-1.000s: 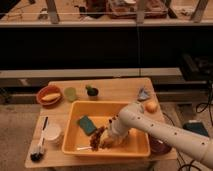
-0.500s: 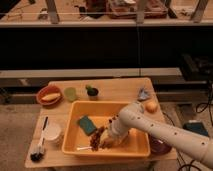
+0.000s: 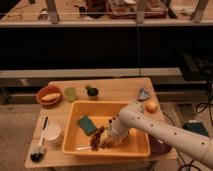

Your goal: Place fork in purple bowl

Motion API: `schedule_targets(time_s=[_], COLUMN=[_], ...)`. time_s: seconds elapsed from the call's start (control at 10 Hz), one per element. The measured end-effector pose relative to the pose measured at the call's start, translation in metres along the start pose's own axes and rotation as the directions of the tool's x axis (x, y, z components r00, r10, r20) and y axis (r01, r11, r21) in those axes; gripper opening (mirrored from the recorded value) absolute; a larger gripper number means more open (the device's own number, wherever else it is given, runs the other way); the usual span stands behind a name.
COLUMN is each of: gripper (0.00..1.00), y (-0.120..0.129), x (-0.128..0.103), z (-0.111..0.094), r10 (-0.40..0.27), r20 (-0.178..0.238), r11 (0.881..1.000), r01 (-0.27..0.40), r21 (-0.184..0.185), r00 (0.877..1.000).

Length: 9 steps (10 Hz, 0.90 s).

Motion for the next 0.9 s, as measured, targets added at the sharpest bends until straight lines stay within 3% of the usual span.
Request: schedule_targets(time_s=[0.6,0.9], gripper=[0.54,0.54], y=[-0.0035,0.0046], x=[-0.0012,0.0016], z=[-0.0099,-0.0009], r10=[0.000,0.021], r20=[0.003,0.023], r11=[1.000,1.000], r01=[0.000,-0.021], r21=[-0.002,0.002], r00=[1.000,1.000])
